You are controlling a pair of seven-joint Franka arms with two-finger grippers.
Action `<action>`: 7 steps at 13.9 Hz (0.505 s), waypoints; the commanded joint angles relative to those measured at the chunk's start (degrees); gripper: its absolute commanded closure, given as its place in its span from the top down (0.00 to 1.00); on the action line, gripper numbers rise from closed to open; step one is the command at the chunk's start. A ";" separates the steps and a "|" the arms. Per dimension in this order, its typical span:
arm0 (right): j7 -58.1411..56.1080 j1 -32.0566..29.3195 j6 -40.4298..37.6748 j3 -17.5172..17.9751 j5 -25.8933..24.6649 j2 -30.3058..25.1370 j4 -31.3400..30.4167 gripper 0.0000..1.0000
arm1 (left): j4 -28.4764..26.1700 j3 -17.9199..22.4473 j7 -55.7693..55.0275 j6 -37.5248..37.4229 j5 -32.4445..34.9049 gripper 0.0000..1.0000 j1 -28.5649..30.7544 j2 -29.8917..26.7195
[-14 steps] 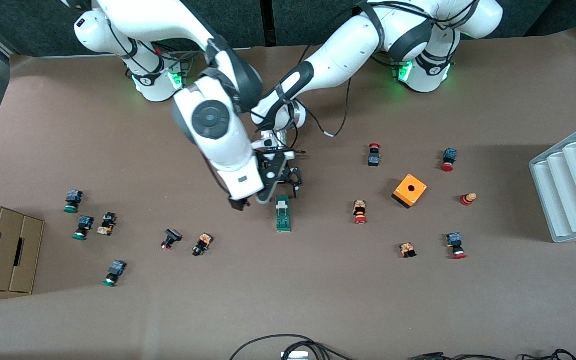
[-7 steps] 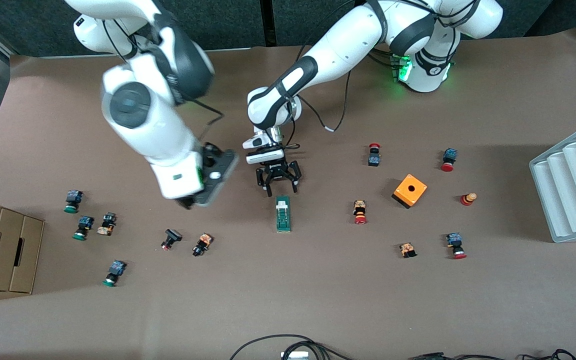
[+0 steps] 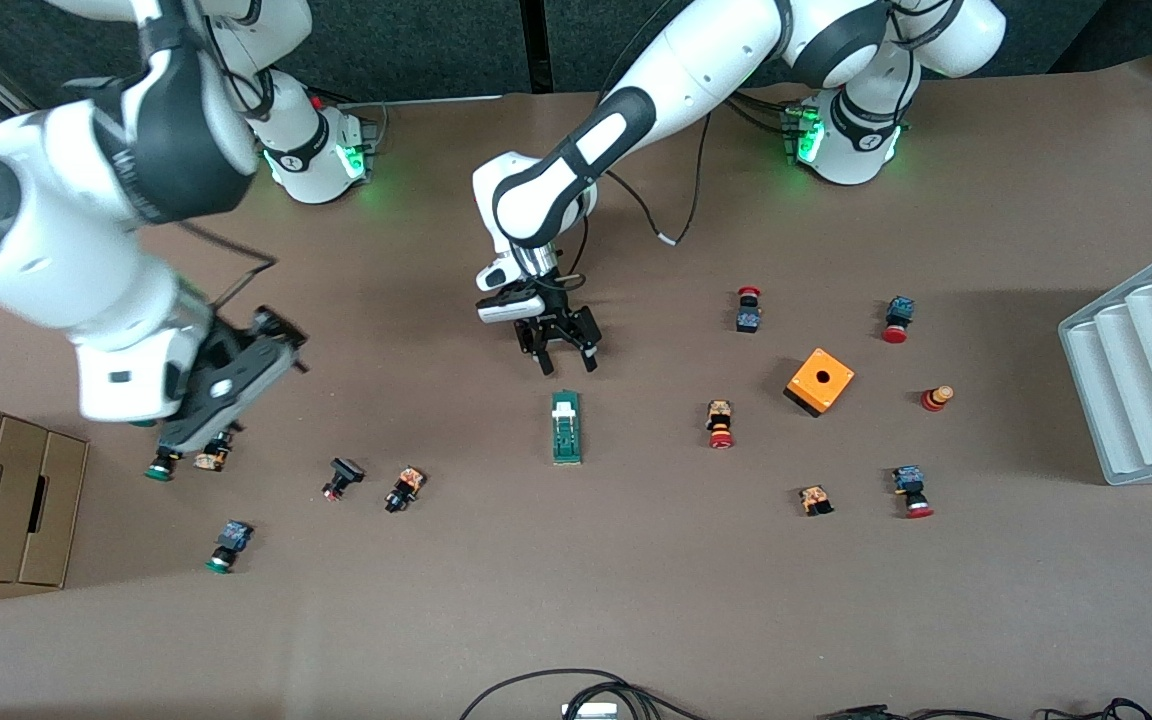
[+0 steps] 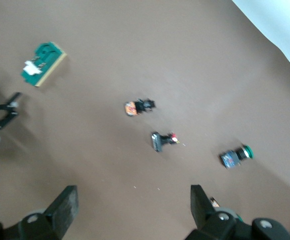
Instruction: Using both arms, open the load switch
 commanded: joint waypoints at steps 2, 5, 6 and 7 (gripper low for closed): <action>9.52 -4.05 -0.78 0.43 -2.13 1.01 -0.52 1.00 | 0.47 0.37 18.74 -6.51 -6.85 1.00 -0.48 -4.13; 9.73 -11.06 -2.81 2.61 -1.69 1.01 -0.60 1.00 | 2.75 0.37 40.17 -13.19 -11.75 1.00 -0.22 -6.41; 9.64 -14.75 -2.72 5.24 -1.69 1.01 -0.87 1.00 | 4.24 0.46 46.07 -14.60 -14.91 1.00 0.04 -7.20; 9.81 -17.83 -2.80 7.96 -1.96 1.10 -0.87 1.00 | 5.64 0.63 51.69 -15.31 -17.55 1.00 0.31 -7.91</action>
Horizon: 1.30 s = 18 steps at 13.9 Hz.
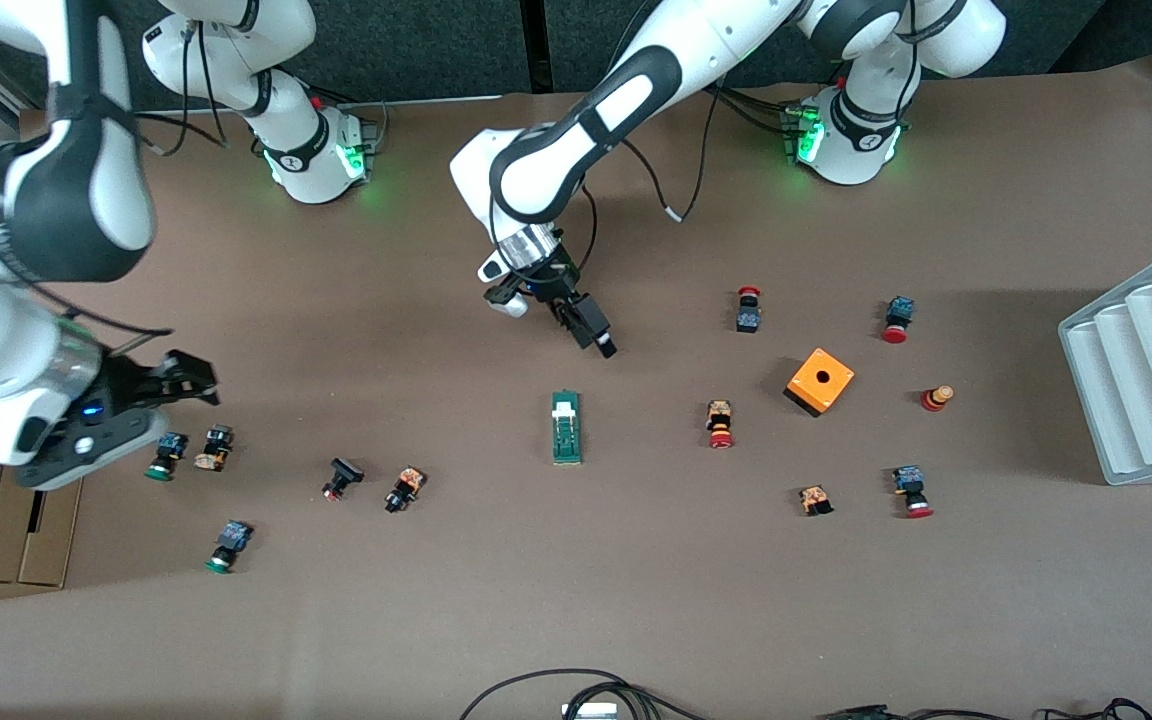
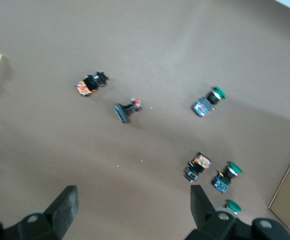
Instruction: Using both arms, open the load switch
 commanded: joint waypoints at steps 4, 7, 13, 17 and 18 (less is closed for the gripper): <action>1.15 -13.14 -0.68 9.71 -0.95 -0.08 0.08 1.00 | 7.56 0.54 25.41 -8.27 -15.89 1.00 5.17 -5.53; 1.24 -24.44 0.71 20.57 -1.21 -0.78 0.17 1.00 | 7.56 0.54 25.87 -8.28 -23.63 1.00 11.66 -10.80; 1.67 -27.83 4.16 21.93 -1.47 -5.97 -3.26 1.00 | 7.74 0.54 25.69 -8.28 -33.04 1.00 24.14 -19.68; 1.85 -23.62 5.21 22.02 -9.73 -7.98 -5.53 1.00 | 7.39 0.54 25.96 -8.37 -41.56 1.00 35.21 -24.52; 2.03 -22.74 5.12 22.02 -9.82 -8.51 -6.76 1.00 | 7.56 0.54 26.05 -8.37 -44.72 1.00 38.37 -24.79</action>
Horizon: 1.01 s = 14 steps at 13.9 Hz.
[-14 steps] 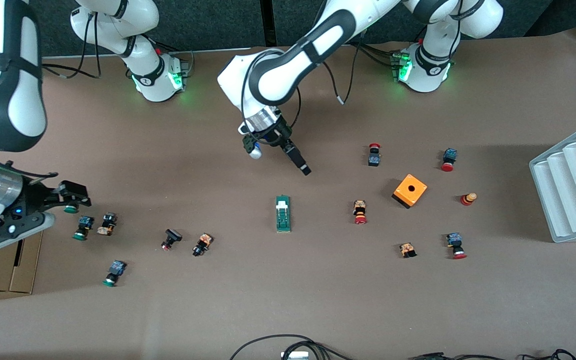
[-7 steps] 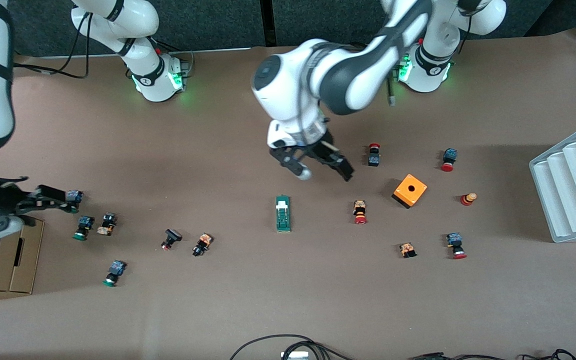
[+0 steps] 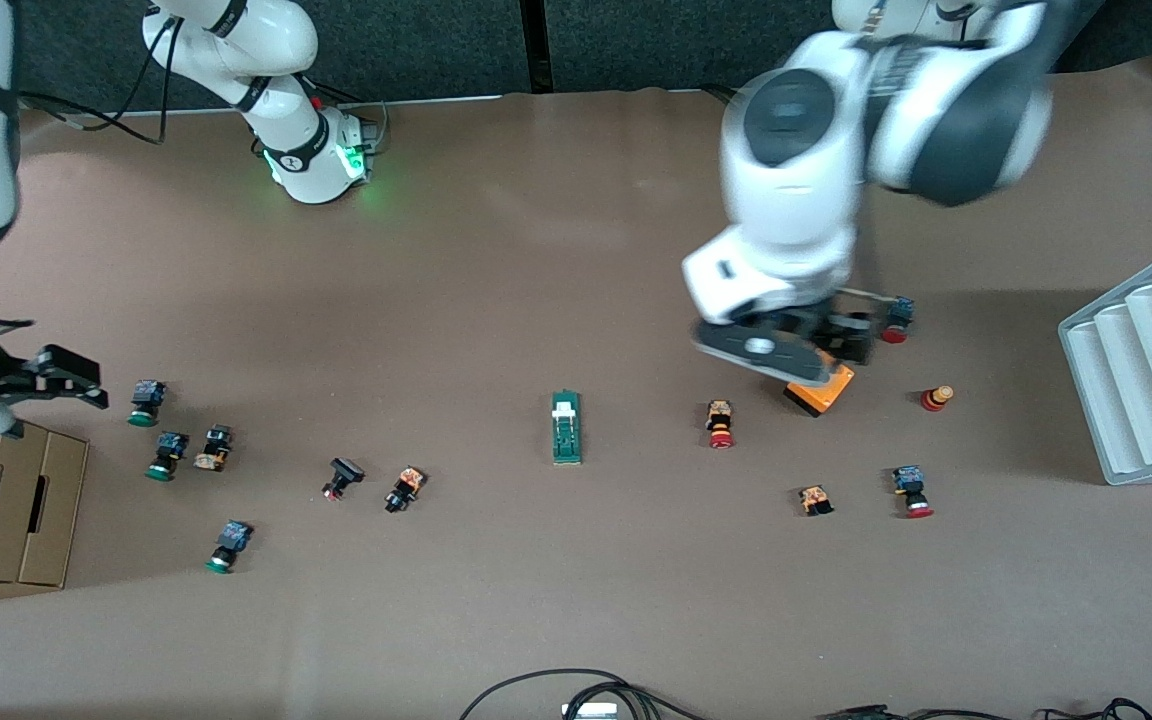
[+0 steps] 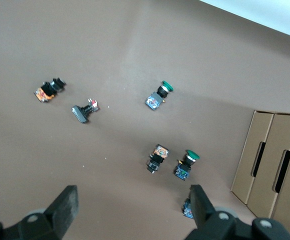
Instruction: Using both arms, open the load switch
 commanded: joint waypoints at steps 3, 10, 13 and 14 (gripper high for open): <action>1.43 2.14 1.56 0.20 -1.33 -4.47 -6.52 1.00 | -1.29 -0.75 4.85 -0.55 -8.76 1.00 11.90 -3.15; 15.66 2.67 1.56 0.20 0.78 -7.63 -7.40 1.00 | -8.27 3.08 7.51 0.93 -14.37 1.00 19.48 -9.45; 15.93 2.32 0.95 -0.06 0.69 -7.91 -7.23 1.00 | -24.03 12.93 7.60 10.51 -16.51 1.00 16.58 -19.75; 17.93 2.23 0.51 -0.41 0.69 -7.82 -7.05 1.00 | -24.32 14.44 7.60 10.79 -16.16 1.00 15.79 -20.12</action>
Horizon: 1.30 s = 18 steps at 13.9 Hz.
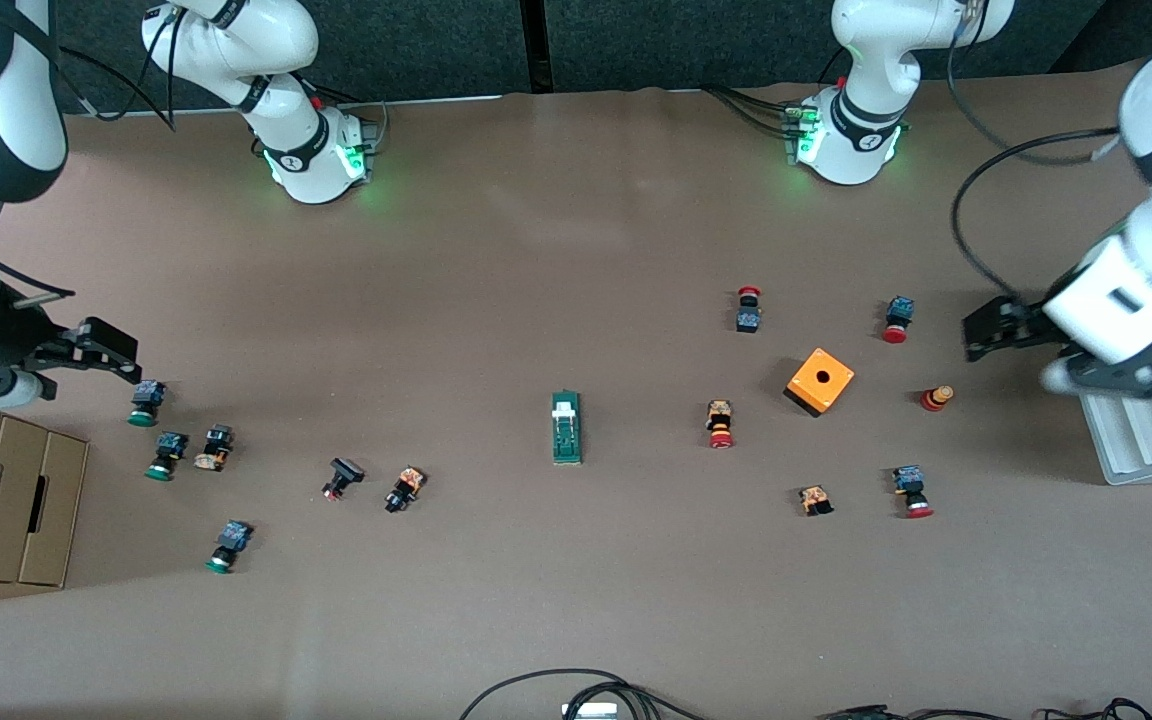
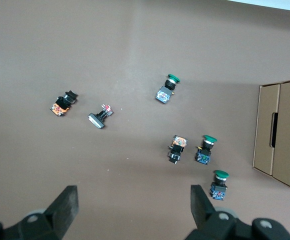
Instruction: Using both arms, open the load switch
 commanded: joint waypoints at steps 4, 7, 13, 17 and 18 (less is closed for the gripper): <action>9.21 -0.09 -1.99 -0.82 0.94 -1.18 -1.42 1.00 | -6.98 3.92 1.67 2.24 2.01 1.00 -2.03 -5.81; 9.13 -0.09 -6.80 -0.65 1.20 -0.75 2.24 1.00 | -1.99 3.66 0.10 0.40 3.09 1.00 -2.12 -1.51; 9.22 -0.18 -9.99 -0.65 1.11 2.16 5.43 1.00 | 0.13 3.05 -14.15 -0.23 2.90 1.00 -3.42 0.61; 5.97 -5.18 -10.34 -0.73 1.29 2.16 4.12 1.00 | 2.34 3.31 -13.98 -0.23 2.20 1.00 -3.08 0.78; 5.96 -5.10 -9.73 -0.65 1.29 2.42 4.11 1.00 | 2.34 3.31 -14.06 -0.23 2.29 1.00 -2.99 0.78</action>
